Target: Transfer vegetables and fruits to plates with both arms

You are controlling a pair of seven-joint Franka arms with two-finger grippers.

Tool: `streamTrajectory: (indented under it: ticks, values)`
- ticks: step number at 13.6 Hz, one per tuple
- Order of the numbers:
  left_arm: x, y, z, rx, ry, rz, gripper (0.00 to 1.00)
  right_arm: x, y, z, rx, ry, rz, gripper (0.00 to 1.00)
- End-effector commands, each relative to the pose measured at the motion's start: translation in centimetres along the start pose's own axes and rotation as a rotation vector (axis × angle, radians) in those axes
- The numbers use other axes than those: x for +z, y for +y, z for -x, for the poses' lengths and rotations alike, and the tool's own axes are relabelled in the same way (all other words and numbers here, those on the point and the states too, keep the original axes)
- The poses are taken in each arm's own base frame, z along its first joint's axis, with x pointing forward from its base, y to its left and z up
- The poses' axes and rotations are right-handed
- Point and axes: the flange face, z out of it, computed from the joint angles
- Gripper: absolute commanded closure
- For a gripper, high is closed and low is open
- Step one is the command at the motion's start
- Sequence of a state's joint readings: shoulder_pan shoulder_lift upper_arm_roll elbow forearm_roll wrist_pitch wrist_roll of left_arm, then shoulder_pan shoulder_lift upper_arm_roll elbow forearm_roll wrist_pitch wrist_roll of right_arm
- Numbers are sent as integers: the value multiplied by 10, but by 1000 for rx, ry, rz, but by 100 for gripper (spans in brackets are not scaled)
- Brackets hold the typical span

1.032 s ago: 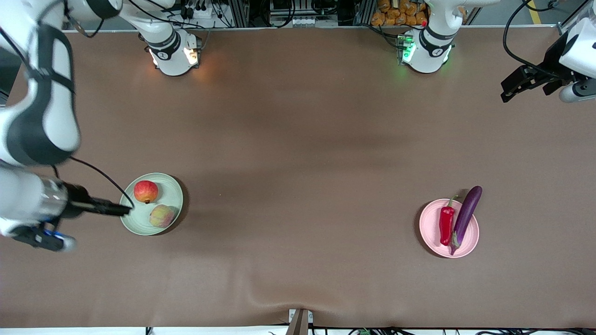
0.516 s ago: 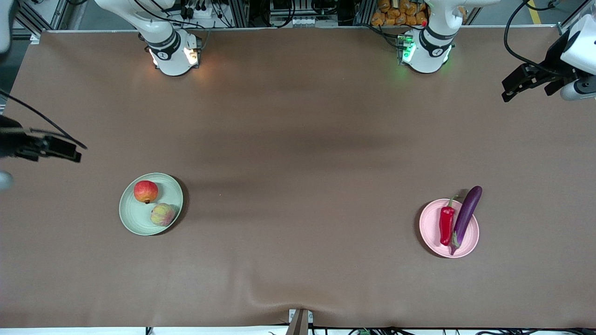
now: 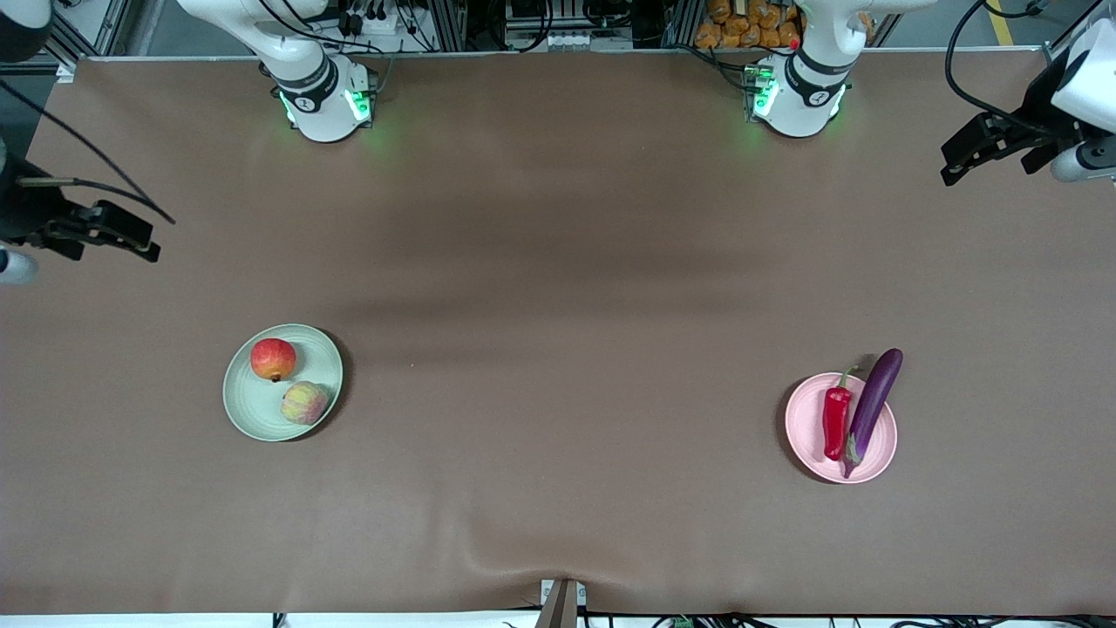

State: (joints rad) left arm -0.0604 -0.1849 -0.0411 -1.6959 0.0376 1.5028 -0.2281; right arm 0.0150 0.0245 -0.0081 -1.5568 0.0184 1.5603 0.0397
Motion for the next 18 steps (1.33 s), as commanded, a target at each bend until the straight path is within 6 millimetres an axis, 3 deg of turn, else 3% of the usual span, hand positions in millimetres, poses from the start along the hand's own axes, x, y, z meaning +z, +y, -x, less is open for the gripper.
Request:
streamTrajectory:
  ticks: [1, 4, 9, 12, 18]
  values:
    - [-10, -5, 12, 17, -13, 16, 0, 7, 13, 19, -23, 0, 13, 0]
    - [-14, -7, 11, 30, -7, 18, 0, 16, 12, 32, -34, 11, 14, 0]
    - [-23, -13, 6, 30, 5, 22, 0, 9, 9, 29, -74, 19, 16, 0]
    - [-12, -12, 1, 138, -24, 28, 0, 2, 5, 27, -90, 35, 32, 0]
    - [2, -12, -13, 125, -60, 89, 0, 0, -2, 24, -109, 39, 61, 0]
